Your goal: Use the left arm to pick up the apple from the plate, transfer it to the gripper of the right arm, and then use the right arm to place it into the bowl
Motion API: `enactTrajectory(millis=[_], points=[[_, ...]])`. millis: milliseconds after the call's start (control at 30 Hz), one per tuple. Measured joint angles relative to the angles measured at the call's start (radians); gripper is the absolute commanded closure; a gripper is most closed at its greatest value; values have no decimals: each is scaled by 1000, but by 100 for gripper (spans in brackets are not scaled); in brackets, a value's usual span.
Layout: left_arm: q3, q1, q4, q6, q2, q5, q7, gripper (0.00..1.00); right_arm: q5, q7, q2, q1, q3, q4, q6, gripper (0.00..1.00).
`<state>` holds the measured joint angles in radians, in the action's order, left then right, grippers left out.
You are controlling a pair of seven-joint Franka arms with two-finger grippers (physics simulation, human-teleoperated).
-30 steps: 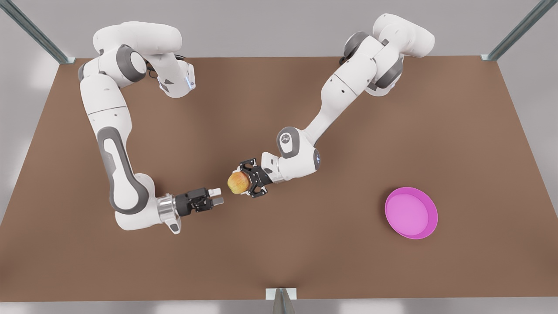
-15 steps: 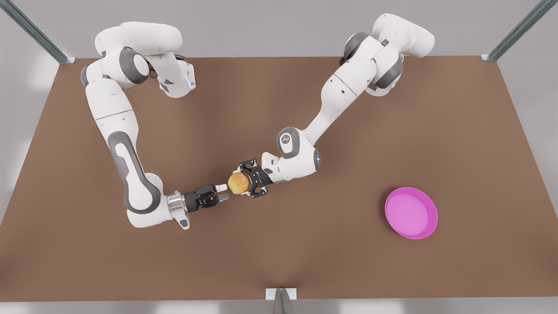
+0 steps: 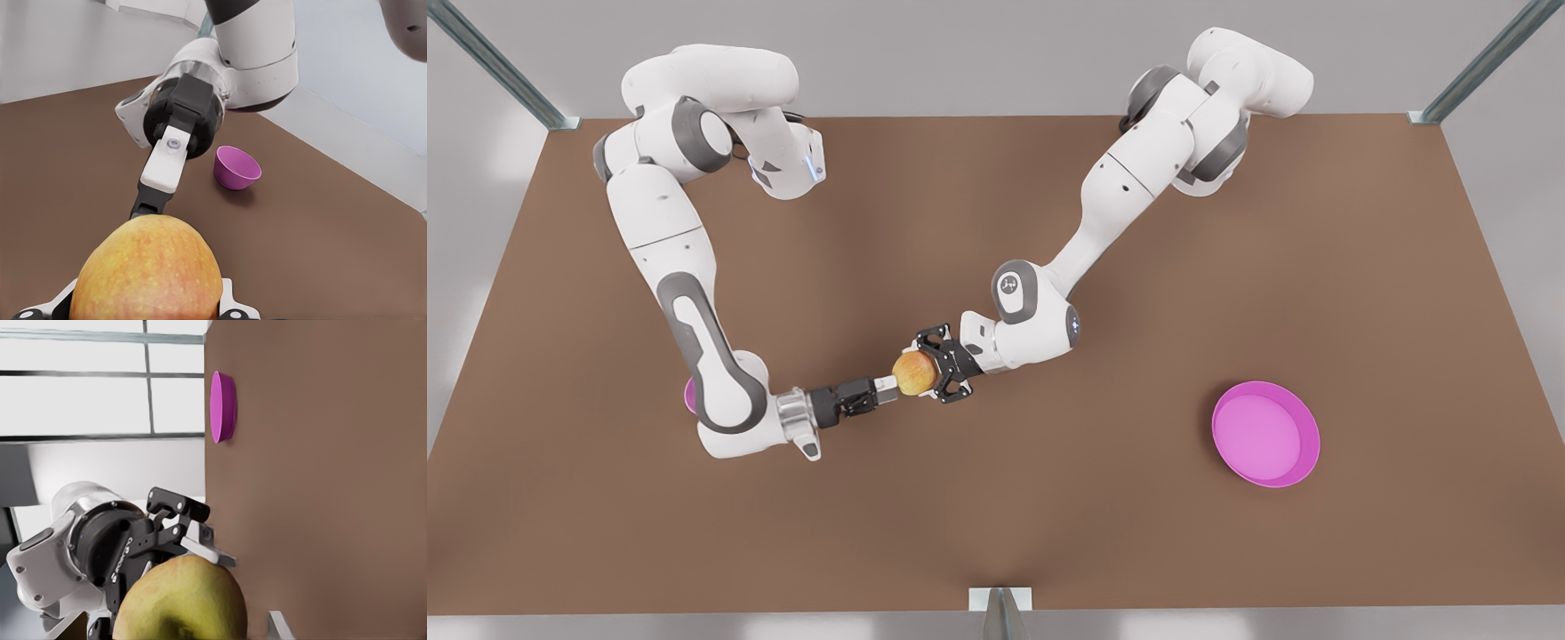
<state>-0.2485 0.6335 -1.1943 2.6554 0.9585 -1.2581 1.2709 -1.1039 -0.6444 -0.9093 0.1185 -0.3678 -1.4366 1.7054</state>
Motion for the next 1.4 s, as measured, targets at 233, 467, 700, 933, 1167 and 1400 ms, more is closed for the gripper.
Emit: enactTrajectory(millis=[233,467,700,933,1167,1400], points=[[0,0,0,0,0,0,1,33,1,25,0,-17,0,-2,19,0],[0,2,0,0,0,1,2,33,1,41,2,-18,-4,-12,19,0],[0,3,0,0,0,1,2,33,1,51,12,-18,-10,-16,1,0],[0,3,0,0,0,1,3,33,1,55,12,-27,-15,-26,3,0],[1,3,-1,0,0,2,4,33,1,58,12,-34,-23,-33,11,0],[0,3,-1,-1,0,2,5,33,0,59,14,-34,-25,-38,18,15]])
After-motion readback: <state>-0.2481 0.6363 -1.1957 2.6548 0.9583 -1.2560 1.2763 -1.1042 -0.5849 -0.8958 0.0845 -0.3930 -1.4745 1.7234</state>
